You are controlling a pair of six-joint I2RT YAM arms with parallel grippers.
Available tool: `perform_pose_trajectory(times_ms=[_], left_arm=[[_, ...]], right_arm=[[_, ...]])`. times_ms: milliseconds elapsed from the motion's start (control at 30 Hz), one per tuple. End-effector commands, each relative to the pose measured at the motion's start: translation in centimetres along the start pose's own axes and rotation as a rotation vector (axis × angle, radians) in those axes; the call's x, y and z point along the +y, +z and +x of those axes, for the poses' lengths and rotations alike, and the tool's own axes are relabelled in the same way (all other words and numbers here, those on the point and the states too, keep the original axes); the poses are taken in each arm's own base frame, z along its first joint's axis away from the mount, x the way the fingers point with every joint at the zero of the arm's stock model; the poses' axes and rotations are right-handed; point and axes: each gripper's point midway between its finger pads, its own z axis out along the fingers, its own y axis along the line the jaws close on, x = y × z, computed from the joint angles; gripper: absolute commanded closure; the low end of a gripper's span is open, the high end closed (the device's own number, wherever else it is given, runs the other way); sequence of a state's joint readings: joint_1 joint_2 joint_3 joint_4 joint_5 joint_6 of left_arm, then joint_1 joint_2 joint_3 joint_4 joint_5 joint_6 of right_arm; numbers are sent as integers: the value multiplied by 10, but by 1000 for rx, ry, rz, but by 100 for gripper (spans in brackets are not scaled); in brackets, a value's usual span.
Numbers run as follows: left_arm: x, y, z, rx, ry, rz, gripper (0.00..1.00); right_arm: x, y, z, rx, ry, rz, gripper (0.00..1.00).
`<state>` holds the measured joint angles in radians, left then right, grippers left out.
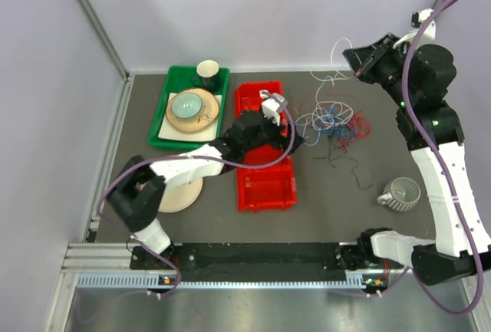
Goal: Untangle the cables
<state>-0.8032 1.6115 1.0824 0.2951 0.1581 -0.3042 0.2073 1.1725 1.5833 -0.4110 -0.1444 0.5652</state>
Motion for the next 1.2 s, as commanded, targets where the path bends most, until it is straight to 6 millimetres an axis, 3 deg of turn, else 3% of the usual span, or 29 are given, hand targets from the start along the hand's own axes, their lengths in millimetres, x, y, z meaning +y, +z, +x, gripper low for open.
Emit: perform_pose_trajectory(times_ms=[0,167,300,500,600,667,733,767,800,867,967,1000,1067,1100,1167], left_arm=[[-16,40,-37,-216,63,88,7],[-25,72,-45,-251,23,130,7],[-20,104,-45,-284,-31,114,8],[-24,137,-51,-306,-74,108,10],[-21,152,-52,-302,-61,86,18],[-19,155,-53,-306,-54,78,35],[-19,155,-56,-315,-50,67,52],[-17,155,-58,-319,-46,58,71],[-17,153,-61,-322,-43,49,83],[-14,149,-62,-318,-28,28,100],[-14,135,-67,-316,-13,13,100],[-20,124,-84,-341,-6,21,100],[-24,113,-93,-331,19,21,100],[-30,100,-111,-356,31,25,100],[-34,89,-125,-366,64,17,100]], right_arm=[[16,-14,-12,-46,22,-46,100],[17,-18,-13,-52,26,-48,100],[18,-21,-14,-55,27,-49,100],[15,-24,-12,-54,24,-37,100],[15,-25,-12,-54,24,-37,100],[14,-26,-11,-53,21,-33,100],[13,-28,-11,-55,20,-27,100],[12,-28,-10,-55,19,-24,100],[11,-28,-11,-57,19,-22,100],[10,-30,-12,-67,14,-12,100],[0,-31,-14,-81,0,30,100],[-4,-31,-14,-85,0,45,100],[-14,-29,-10,-75,10,67,100],[-21,-28,-10,-79,11,88,100],[-37,-24,-5,-73,18,136,100]])
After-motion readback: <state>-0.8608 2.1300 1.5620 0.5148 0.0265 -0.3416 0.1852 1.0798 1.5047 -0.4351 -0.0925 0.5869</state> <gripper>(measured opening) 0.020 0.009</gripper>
